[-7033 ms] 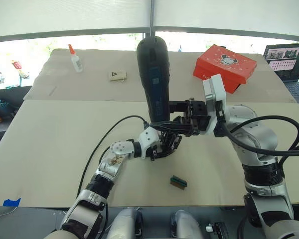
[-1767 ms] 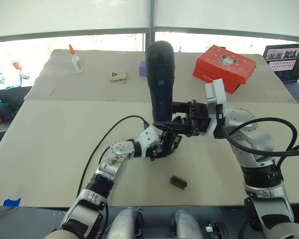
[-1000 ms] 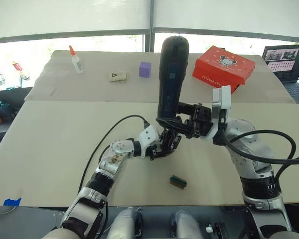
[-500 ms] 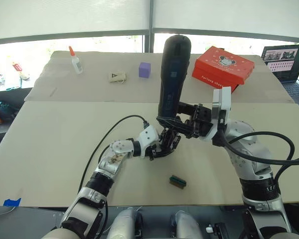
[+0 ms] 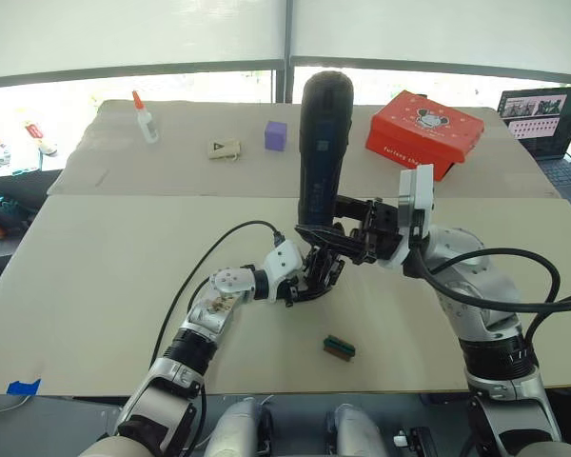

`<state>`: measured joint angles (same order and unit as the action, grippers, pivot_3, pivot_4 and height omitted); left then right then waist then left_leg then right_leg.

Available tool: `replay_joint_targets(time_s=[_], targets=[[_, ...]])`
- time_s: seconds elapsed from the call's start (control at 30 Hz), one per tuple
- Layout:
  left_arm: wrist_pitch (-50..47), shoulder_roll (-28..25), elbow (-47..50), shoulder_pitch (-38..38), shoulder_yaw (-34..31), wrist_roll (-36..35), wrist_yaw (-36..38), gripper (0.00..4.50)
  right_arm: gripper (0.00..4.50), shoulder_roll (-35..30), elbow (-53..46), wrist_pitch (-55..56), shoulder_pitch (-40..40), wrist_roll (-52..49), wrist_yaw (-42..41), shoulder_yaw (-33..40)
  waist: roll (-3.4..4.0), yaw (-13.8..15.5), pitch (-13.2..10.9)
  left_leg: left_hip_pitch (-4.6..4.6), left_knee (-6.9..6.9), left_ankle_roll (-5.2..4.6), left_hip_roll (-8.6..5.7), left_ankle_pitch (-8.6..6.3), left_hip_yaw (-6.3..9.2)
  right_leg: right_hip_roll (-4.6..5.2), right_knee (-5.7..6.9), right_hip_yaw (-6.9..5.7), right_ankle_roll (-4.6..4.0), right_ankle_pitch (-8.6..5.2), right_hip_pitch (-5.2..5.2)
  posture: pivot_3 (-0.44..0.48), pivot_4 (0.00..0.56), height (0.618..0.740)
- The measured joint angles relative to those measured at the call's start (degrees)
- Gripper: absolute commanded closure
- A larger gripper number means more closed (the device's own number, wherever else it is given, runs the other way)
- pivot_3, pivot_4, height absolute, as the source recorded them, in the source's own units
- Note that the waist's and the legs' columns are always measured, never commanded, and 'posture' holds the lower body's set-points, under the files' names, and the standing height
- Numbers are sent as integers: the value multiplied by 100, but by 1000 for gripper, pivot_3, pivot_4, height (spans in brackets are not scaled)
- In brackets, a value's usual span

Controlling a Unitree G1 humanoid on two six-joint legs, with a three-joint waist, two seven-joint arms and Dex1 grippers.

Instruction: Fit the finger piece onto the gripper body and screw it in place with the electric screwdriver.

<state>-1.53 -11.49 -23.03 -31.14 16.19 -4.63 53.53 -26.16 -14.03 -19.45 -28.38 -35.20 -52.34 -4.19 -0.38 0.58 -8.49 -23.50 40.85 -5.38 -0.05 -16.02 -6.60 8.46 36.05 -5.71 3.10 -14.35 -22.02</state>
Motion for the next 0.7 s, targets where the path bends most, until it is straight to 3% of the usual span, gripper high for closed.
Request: replay_joint_targets(time_s=[0.4,0.7], targets=[[0,-3,-17,-7,4,2,-3,2166,2561,-43,3,1,-76,9,184,-153,-1,-1,7,6,-3,0,2,-1,0,5,-1,7,-1,0,0,0,150,740],[-1,-28,-16,-7,4,0,-12,2166,2561,-185,-125,948,438,70,-196,-115,-1,-4,7,11,-5,0,4,-1,-3,4,-1,10,-2,0,1,0,150,740]])
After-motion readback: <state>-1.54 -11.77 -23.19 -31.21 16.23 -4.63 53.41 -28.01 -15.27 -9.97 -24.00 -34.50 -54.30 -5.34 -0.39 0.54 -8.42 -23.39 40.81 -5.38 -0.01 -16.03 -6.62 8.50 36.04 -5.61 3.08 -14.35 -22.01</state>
